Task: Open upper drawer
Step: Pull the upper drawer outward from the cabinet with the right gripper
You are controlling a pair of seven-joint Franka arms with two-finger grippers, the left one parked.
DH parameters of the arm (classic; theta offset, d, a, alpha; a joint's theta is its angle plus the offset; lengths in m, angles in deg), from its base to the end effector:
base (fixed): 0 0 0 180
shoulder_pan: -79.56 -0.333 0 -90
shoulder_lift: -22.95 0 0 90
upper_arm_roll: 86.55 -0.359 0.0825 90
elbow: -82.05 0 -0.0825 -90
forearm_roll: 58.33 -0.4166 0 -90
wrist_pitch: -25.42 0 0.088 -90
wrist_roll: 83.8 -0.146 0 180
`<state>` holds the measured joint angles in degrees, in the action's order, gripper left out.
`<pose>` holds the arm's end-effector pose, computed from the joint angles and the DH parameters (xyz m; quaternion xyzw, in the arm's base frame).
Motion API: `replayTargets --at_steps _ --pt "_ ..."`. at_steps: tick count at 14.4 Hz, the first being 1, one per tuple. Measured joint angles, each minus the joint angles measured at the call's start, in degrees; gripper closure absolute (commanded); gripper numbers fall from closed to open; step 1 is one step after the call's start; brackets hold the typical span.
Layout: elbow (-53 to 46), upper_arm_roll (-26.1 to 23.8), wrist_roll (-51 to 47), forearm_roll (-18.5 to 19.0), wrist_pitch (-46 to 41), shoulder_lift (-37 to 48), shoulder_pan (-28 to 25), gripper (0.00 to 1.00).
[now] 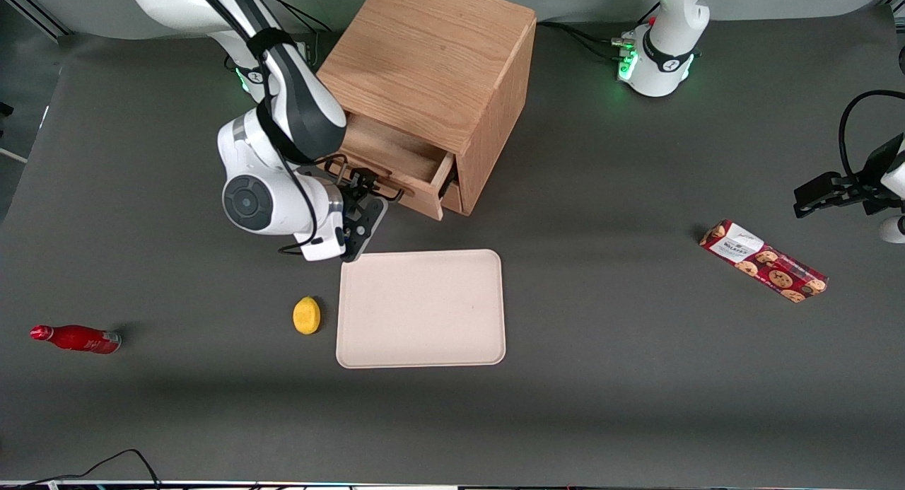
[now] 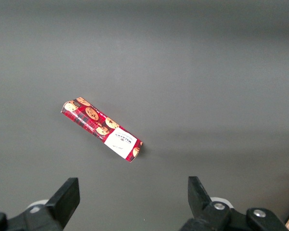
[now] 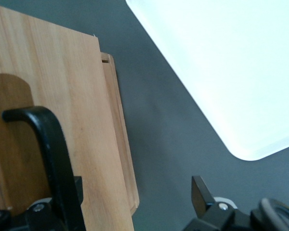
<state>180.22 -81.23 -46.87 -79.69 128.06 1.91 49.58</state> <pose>0.5758 0.3188 0.3489 -0.8714 -0.4432 0.1227 0.1706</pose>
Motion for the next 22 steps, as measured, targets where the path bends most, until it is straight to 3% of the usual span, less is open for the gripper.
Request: replayTargets --at_steps 22 --pt "-11.16 0.46 6.96 0.20 -0.63 -8.09 8.15 0.00"
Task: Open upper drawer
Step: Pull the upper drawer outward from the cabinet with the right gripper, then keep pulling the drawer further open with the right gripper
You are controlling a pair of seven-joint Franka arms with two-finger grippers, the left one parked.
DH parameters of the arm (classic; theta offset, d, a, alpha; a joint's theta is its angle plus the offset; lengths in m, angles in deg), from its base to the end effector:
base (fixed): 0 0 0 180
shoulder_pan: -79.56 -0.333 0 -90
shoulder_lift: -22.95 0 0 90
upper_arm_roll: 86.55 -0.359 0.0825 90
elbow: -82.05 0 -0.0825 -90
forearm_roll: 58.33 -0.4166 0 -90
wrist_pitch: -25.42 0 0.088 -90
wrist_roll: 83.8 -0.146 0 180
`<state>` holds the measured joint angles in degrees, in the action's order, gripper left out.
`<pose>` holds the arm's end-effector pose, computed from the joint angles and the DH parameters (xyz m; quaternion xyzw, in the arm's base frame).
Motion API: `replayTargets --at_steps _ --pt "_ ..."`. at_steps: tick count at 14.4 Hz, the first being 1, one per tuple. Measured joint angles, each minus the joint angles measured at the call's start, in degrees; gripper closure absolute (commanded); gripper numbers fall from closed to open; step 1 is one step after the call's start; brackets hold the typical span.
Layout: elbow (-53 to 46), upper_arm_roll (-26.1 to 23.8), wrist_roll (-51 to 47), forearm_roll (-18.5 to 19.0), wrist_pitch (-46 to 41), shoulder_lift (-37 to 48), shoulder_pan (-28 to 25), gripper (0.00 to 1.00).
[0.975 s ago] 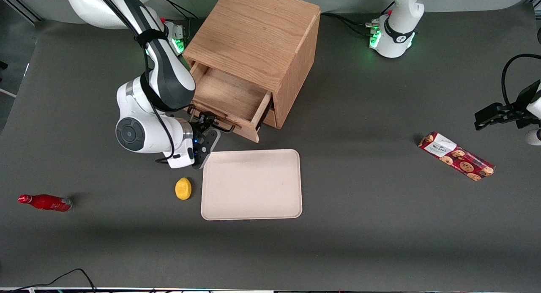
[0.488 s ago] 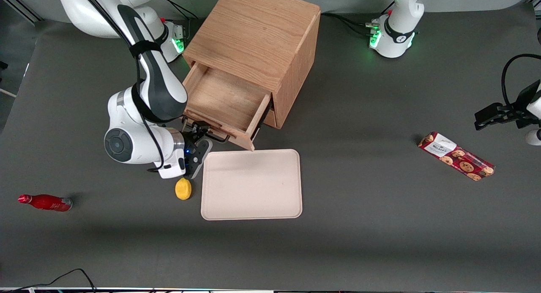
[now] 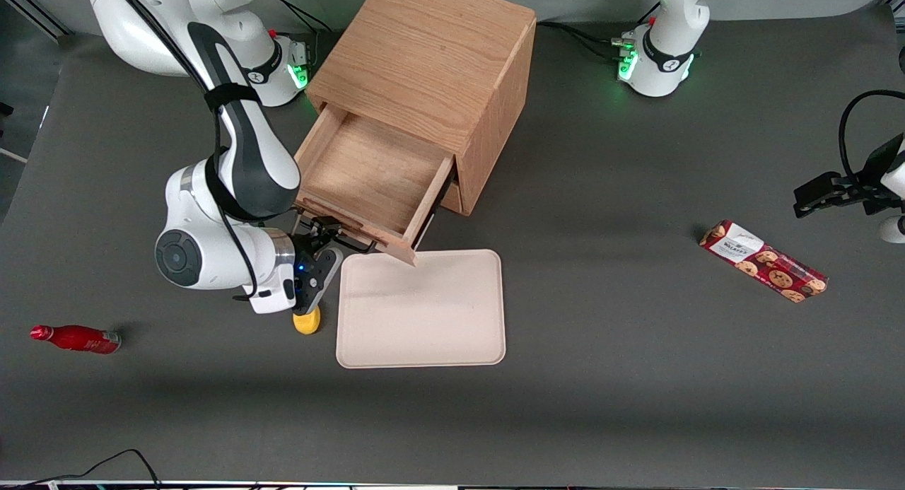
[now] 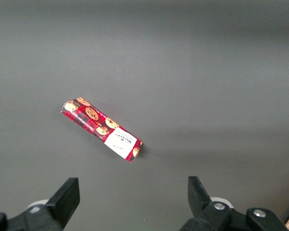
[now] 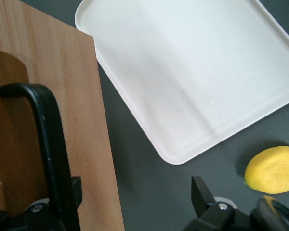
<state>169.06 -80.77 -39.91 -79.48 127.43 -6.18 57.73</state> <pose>0.6672 0.2485 0.3407 -0.8772 -0.4406 0.0800 0.1731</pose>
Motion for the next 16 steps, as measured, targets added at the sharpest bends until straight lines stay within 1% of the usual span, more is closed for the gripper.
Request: replayTargets --at_steps 4,16 --pt "-2.56 -0.01 1.14 0.00 -1.34 -1.62 1.68 0.00" --pt "-5.65 -0.07 3.05 0.28 -2.07 -3.67 4.53 0.00"
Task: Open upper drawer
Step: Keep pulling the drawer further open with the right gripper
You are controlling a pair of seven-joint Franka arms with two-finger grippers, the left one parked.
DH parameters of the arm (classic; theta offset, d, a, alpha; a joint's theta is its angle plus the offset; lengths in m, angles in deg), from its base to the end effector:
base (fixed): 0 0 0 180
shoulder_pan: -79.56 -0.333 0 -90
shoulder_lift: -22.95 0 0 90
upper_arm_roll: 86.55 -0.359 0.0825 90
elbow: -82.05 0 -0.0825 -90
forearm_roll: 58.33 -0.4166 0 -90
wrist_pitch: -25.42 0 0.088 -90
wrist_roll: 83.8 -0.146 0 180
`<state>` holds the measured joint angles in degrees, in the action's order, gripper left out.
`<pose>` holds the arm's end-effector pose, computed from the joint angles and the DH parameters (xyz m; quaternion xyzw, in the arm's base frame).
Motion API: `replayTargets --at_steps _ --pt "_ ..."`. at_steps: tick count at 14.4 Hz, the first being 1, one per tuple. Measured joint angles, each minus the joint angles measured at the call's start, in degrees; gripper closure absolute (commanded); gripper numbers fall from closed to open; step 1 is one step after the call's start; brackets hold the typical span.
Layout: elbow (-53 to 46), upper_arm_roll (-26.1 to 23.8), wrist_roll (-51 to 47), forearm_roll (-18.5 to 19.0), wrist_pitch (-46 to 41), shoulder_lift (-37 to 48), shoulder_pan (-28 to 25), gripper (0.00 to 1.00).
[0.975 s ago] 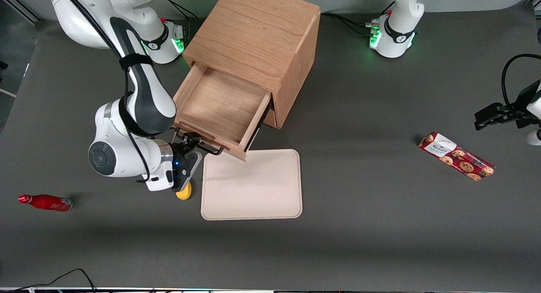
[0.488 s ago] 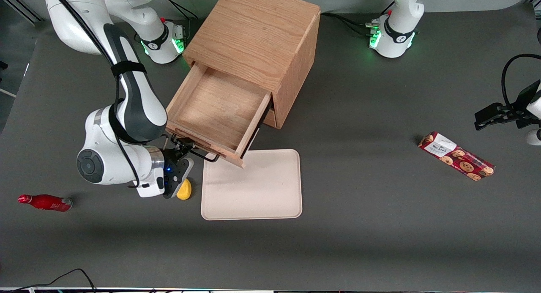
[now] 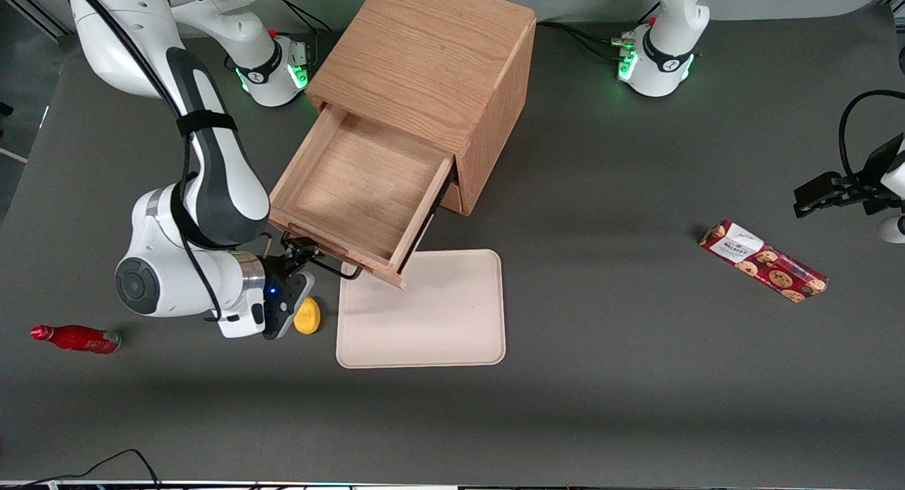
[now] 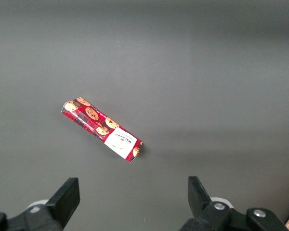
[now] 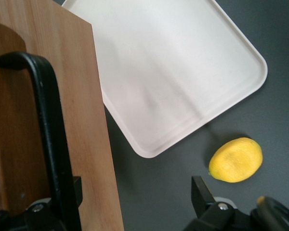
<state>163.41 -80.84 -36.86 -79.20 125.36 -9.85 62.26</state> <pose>0.7033 0.2032 0.3386 -0.8792 -0.4372 0.0703 0.1755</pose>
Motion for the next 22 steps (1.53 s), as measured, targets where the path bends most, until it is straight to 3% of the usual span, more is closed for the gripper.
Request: replayTargets --at_steps 16,22 --pt "-2.90 -0.37 1.35 0.67 -1.33 -1.03 1.20 0.00" --pt "-10.32 -0.07 1.38 3.46 -9.71 0.35 1.39 0.00"
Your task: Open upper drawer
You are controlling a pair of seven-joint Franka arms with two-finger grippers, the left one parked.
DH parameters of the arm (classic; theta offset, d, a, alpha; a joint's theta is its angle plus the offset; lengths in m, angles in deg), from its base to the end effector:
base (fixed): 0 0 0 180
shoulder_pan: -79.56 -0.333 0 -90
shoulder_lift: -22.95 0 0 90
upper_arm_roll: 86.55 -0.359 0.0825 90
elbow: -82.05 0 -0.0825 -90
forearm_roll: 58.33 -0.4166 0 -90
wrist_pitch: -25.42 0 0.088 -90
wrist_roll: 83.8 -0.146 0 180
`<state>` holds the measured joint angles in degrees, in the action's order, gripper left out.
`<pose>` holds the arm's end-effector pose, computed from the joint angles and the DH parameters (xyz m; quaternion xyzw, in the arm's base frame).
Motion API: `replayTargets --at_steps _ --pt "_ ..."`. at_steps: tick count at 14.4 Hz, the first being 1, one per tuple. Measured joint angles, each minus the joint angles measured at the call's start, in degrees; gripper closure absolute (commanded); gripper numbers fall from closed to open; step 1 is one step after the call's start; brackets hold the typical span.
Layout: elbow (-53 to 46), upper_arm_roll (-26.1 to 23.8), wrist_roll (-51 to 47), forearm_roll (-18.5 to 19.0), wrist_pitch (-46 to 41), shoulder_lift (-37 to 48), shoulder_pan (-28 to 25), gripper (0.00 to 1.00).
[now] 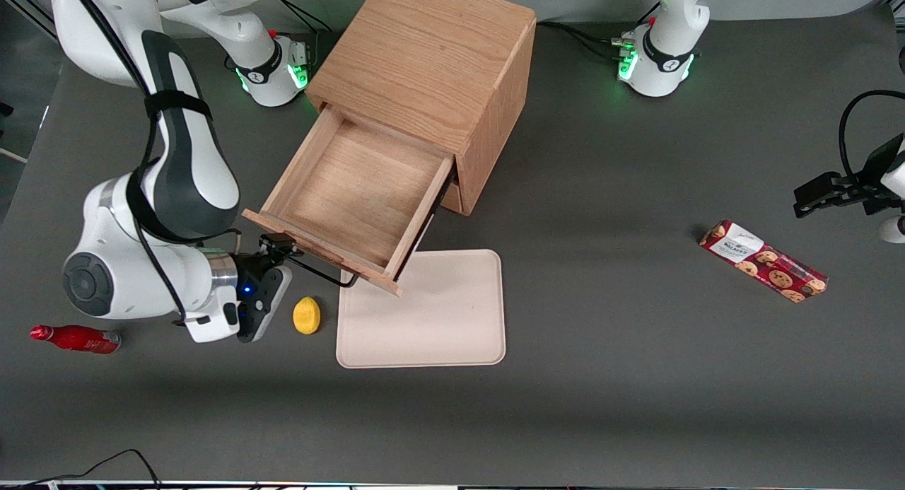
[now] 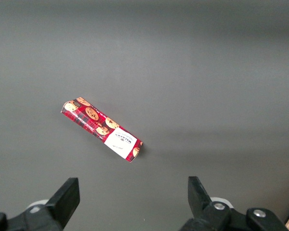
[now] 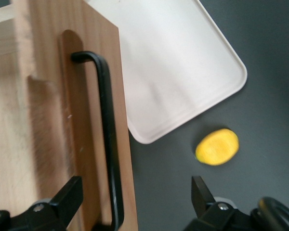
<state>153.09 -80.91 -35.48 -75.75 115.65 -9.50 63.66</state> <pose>0.7169 0.1902 0.4181 -0.8663 -0.4706 0.0670 0.1538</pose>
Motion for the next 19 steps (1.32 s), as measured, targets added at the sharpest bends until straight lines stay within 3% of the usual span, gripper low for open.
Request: replayTargets --at_steps 6,13,16,19 --pt "-1.33 0.30 2.38 3.21 -3.67 8.20 0.83 0.00" --pt "12.77 0.85 -31.47 7.55 -4.31 22.23 0.96 0.00" --pt "22.02 1.49 -42.25 16.43 0.25 30.03 1.48 0.00" --pt "31.12 1.80 -45.96 20.90 4.71 36.80 2.10 0.00"
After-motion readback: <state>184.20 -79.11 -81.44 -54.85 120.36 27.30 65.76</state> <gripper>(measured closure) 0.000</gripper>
